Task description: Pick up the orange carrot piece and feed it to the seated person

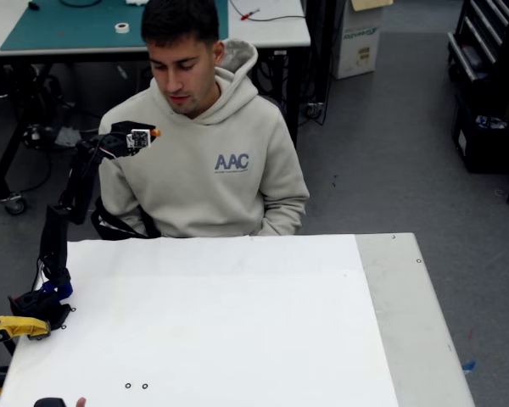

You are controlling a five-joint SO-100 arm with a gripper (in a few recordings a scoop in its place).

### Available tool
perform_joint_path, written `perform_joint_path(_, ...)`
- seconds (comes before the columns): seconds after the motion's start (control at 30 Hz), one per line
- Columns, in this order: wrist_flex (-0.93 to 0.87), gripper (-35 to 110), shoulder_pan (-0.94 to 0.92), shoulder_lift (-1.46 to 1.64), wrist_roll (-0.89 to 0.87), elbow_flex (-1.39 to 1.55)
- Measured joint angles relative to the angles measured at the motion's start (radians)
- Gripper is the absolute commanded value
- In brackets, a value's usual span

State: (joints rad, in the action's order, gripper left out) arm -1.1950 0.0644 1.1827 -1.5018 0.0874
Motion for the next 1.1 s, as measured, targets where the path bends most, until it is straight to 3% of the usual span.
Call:
perform_joint_path(0.33,0.299,-3,0.006,-0.161,-0.222,-0.052)
perform_joint_path(0.6,0.514,-3,0.006,-0.216,-0.290,-0.052)
perform_joint_path(1.1,0.575,-3,0.005,-0.224,-0.325,-0.052)
